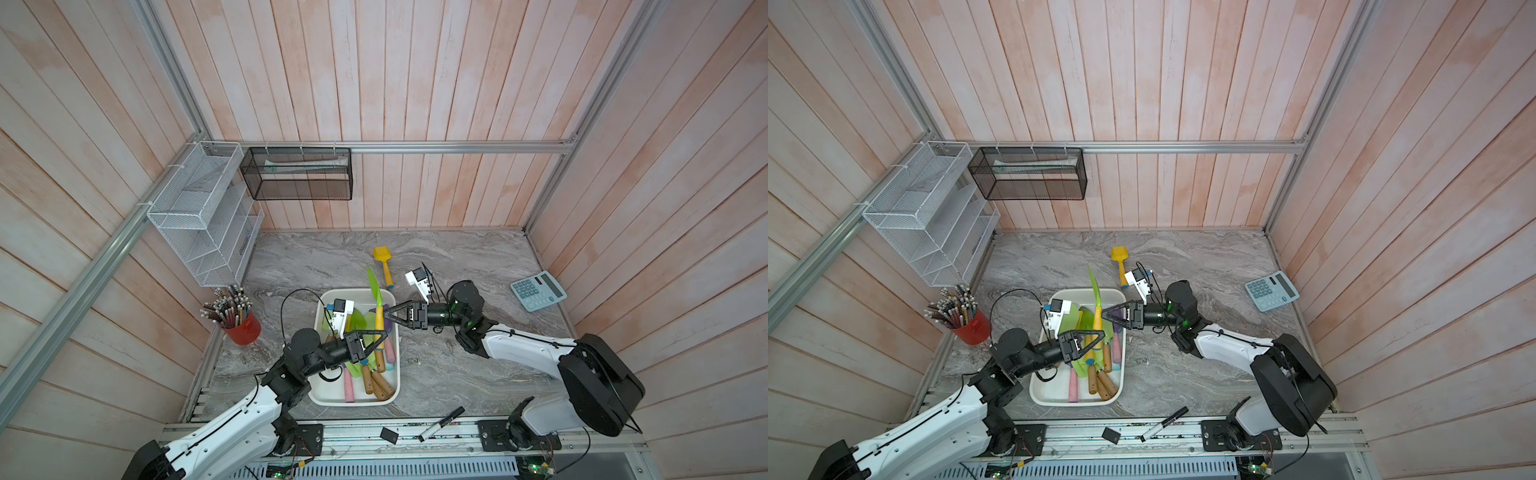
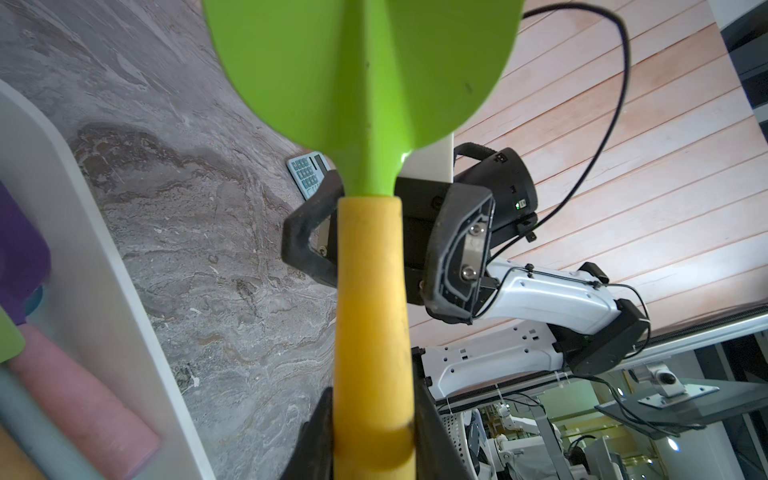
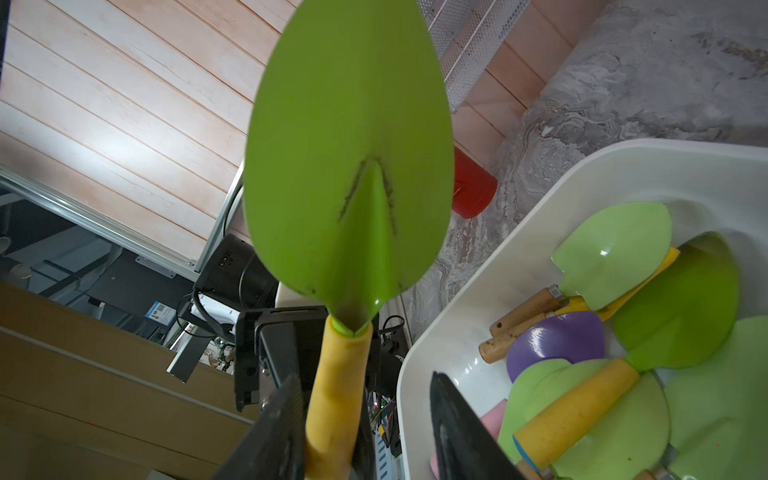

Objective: Take the shovel out of the storage box
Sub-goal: Pick up the shovel from the storage box.

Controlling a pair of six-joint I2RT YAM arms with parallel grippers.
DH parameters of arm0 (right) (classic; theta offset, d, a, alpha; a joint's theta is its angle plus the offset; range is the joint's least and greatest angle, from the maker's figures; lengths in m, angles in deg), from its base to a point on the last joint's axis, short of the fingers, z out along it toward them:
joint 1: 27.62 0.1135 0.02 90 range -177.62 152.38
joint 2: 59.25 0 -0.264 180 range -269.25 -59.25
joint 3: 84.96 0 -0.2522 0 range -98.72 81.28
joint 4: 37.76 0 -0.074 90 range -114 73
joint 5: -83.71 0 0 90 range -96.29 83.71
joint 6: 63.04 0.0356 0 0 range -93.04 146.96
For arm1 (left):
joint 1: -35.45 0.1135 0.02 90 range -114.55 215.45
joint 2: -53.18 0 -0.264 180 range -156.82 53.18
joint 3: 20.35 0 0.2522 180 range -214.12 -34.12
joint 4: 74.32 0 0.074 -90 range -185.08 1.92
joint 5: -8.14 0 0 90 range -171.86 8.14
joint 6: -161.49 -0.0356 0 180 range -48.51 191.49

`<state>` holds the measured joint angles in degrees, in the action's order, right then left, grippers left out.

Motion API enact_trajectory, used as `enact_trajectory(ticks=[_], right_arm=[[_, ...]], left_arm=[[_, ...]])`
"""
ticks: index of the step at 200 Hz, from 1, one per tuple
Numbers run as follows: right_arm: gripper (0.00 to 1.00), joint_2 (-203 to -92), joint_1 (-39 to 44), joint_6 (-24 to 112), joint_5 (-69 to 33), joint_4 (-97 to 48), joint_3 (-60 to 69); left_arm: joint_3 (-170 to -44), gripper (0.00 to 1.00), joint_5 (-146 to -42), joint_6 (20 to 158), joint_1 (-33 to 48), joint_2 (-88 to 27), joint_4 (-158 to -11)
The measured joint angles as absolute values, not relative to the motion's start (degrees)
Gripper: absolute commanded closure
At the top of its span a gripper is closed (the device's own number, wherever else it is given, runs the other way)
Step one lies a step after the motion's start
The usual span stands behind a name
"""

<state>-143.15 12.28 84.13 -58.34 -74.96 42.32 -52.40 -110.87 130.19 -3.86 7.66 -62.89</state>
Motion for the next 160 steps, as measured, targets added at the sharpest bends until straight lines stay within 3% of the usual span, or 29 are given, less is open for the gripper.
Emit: enact_trajectory(ticks=[160], right_arm=[[0.75, -150.71, 12.47, 96.0, -62.89, -90.94, 37.64]], left_arm=[[-51.98, 0.87, -113.67, 130.65, -3.81, 4.84, -55.04]])
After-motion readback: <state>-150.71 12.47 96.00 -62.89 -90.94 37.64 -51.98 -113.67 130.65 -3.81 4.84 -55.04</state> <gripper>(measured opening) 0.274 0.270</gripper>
